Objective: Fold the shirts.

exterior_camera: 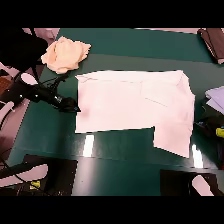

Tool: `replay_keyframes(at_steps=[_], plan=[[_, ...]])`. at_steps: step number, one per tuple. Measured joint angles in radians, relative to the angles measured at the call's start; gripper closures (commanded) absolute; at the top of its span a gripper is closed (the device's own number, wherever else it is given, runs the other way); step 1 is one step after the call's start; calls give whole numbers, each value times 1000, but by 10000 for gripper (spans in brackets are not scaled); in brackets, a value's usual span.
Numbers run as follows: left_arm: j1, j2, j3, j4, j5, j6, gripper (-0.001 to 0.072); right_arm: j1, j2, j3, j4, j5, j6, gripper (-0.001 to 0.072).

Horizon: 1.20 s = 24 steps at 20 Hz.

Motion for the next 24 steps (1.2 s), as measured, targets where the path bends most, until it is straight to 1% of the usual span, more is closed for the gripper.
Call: replay_keyframes(at_steps=[2,5,8,11,15,22,23,24], plan=[[-2,2,-11,-13,3,8,281,2,-76,16,74,-51,-49,238],[0,3,-19,-21,7,13,280,37,-197,77,116,-104,-81,261],[0,3,-22,-26,9,16,281,77,-283,154,49,-142,-49,263],[0,3,-23,-26,14,17,281,109,-339,229,-58,-149,1,263],[0,3,-23,-25,18,17,281,127,-398,294,-146,-144,34,263],[0,3,-23,-21,19,18,281,180,-464,321,-174,-94,29,270],[0,3,-23,-19,20,17,281,190,-469,322,-172,-88,27,306],[0,3,-23,-9,22,17,280,197,-472,322,-170,-83,25,367]])
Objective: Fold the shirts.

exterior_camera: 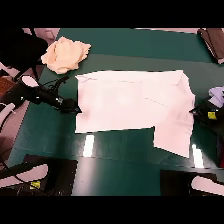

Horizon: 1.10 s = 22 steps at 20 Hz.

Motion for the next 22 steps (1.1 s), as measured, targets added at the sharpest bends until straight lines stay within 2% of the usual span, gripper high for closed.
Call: replay_keyframes(at_steps=[2,3,7,8,12,21,22], plan=[[0,0,0,33,5,-6,280,10,-5,0,2,19,-3,438],[3,0,0,48,6,-11,280,12,-6,0,3,27,-5,515],[37,0,-1,108,2,-32,262,17,-2,-3,-5,51,-15,694],[48,0,-4,129,1,-43,200,18,6,-2,-14,51,-18,694],[68,0,-68,178,0,-72,201,10,50,-1,-8,51,-24,694],[38,3,-227,43,50,-12,215,17,77,0,1,71,-35,694],[15,2,-232,37,59,-12,356,23,81,0,2,71,-34,694]])
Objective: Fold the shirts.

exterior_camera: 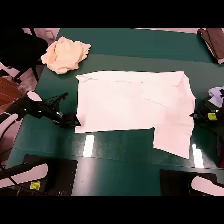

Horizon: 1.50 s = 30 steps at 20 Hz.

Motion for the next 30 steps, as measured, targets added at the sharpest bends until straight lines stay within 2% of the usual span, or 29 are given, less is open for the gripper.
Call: replay_keyframes(at_steps=[2,3,8,14,17,24,30], plan=[[-43,-5,-8,3,42,-1,661,10,14,0,2,-1,4,694],[-58,-5,-11,2,55,-3,683,12,23,0,2,-2,6,694],[-88,65,43,-19,4,-21,685,-2,134,0,3,26,13,694],[-92,329,175,146,-56,-163,685,-11,376,0,3,50,43,695],[-92,395,227,196,-45,-204,685,23,463,0,0,32,79,695],[-94,368,259,222,177,-226,685,172,382,0,-9,-78,147,695],[-94,217,262,219,463,-222,685,215,252,0,-6,-240,197,695]])
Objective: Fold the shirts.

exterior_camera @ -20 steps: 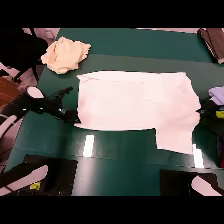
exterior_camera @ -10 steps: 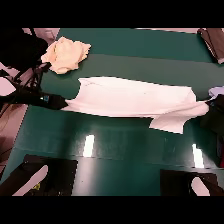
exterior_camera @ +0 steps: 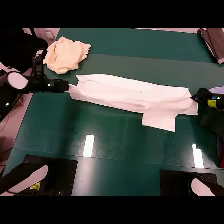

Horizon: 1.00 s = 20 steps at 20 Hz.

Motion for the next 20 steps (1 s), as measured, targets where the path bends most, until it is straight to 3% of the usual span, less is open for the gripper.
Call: replay_keyframes(at_steps=[5,10,16,17,18,19,20], plan=[[-2,-175,42,-61,172,47,684,13,-97,1,7,-103,21,695],[-2,-359,154,-139,225,128,684,50,-187,2,9,-199,33,694],[-2,-484,243,-146,286,158,683,66,-249,21,46,-317,36,687],[-2,-493,248,-145,301,159,682,62,-253,34,50,-320,33,598],[-2,-500,251,-144,310,161,656,55,-261,53,51,-320,26,436],[-2,-505,254,-140,324,162,393,47,-272,79,51,-315,21,304],[0,-509,257,-140,340,163,269,38,-285,108,52,-290,17,299]])
